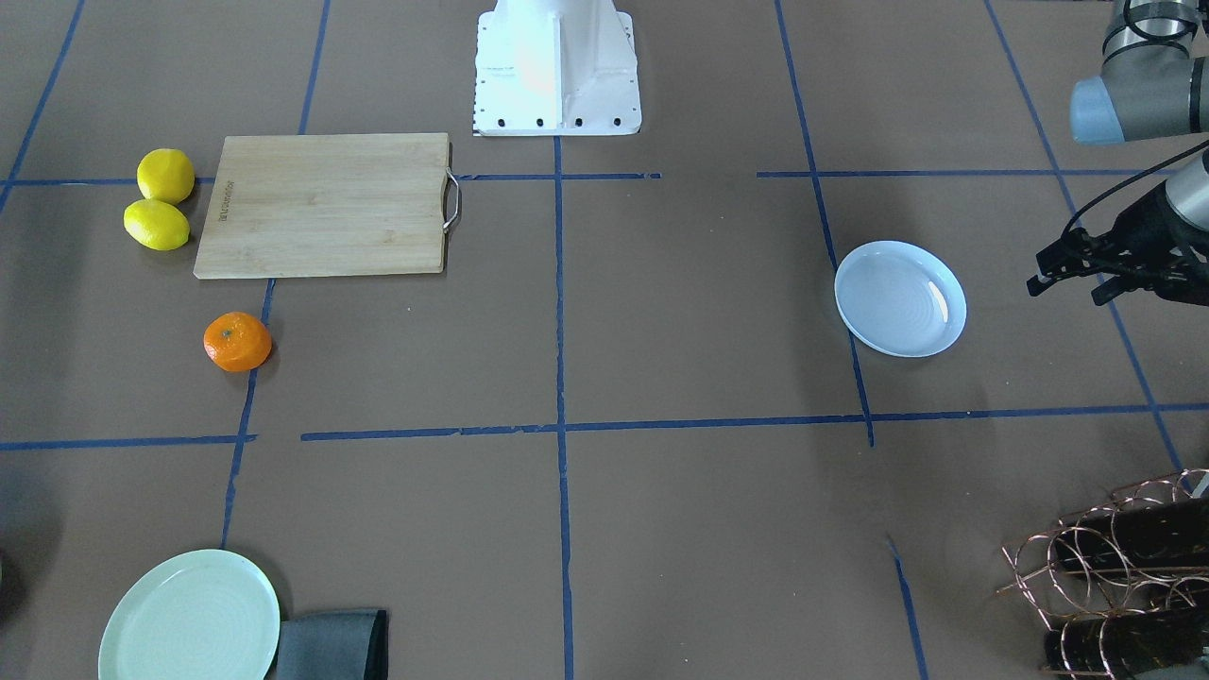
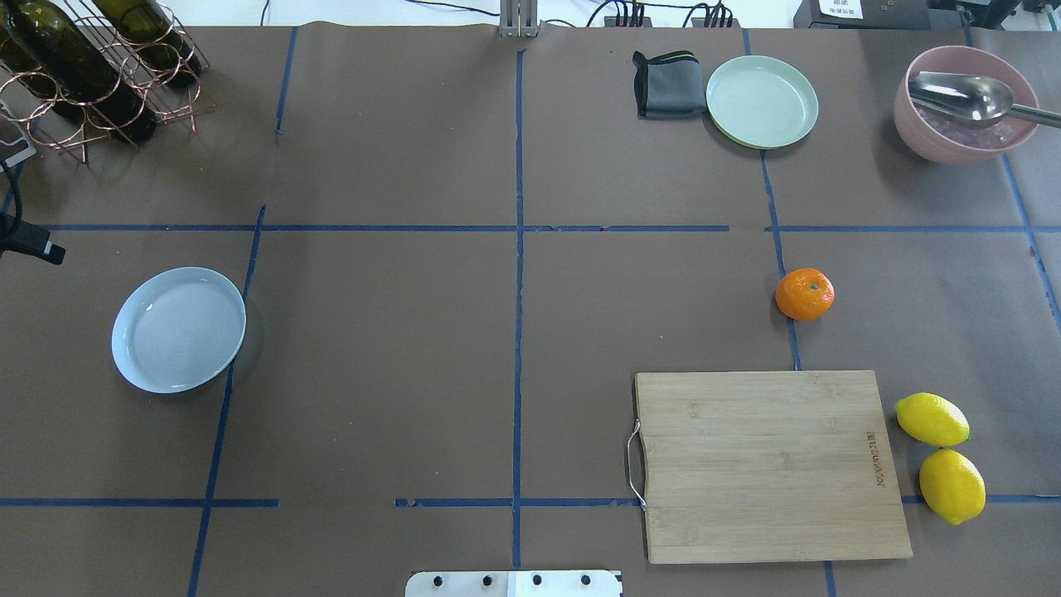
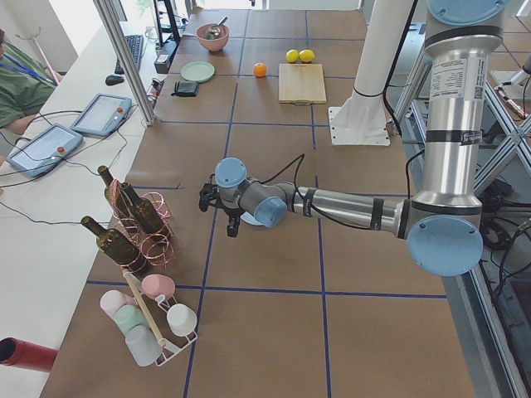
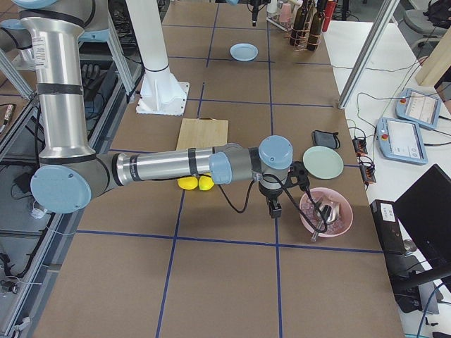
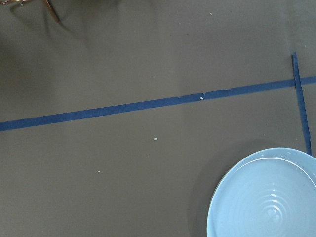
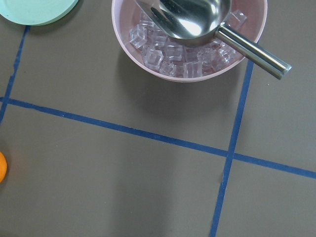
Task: Pick orange to plate
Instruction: 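Lower the left gripper to the rim of the light blue plate and grasp it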
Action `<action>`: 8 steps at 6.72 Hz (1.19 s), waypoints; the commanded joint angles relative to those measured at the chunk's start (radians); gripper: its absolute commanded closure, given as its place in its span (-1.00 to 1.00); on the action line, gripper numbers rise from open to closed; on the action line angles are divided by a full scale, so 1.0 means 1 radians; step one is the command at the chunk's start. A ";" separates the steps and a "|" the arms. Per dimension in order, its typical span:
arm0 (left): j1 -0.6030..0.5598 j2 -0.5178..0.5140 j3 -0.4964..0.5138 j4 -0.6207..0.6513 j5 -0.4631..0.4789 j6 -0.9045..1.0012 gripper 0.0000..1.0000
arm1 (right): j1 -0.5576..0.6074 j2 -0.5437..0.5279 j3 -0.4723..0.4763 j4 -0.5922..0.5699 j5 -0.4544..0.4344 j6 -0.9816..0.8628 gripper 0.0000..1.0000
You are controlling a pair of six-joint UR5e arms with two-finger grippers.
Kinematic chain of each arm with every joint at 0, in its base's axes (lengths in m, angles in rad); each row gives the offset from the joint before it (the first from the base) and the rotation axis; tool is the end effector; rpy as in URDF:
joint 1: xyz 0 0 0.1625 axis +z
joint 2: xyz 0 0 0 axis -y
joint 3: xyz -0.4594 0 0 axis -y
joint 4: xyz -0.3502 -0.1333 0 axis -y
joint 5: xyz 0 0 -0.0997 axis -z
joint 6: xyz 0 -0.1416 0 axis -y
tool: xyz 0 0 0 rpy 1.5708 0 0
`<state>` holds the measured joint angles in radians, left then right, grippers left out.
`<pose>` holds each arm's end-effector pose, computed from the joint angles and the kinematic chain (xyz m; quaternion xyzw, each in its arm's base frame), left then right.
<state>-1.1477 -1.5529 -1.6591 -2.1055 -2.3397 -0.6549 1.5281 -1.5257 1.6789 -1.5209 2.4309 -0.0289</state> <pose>0.1657 -0.4529 0.6242 0.0533 0.4490 0.0087 0.8919 0.0053 -0.4838 0.6384 0.0893 -0.4154 -0.0746 0.9022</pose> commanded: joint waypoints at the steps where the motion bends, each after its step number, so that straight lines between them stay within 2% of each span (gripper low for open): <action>1: 0.110 0.034 0.001 -0.149 0.090 -0.240 -1.00 | 0.000 0.002 0.004 0.001 0.002 0.038 -1.00; 3: 0.253 0.036 0.002 -0.226 0.208 -0.442 -1.00 | 0.000 0.002 0.004 0.001 0.002 0.038 -1.00; 4: 0.287 0.036 0.004 -0.229 0.253 -0.483 -0.84 | 0.000 0.002 0.004 0.001 0.002 0.038 -1.00; 6: 0.292 0.043 0.024 -0.229 0.257 -0.482 -0.56 | 0.000 0.002 0.004 0.001 0.002 0.038 -1.00; 8: 0.292 0.043 0.024 -0.228 0.258 -0.479 -0.43 | 0.000 0.002 0.005 0.001 0.002 0.038 -1.00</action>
<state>-0.8566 -1.5101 -1.6366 -2.3342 -2.0825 -1.1341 1.5279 -1.5233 1.6839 -1.5202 2.4329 0.0092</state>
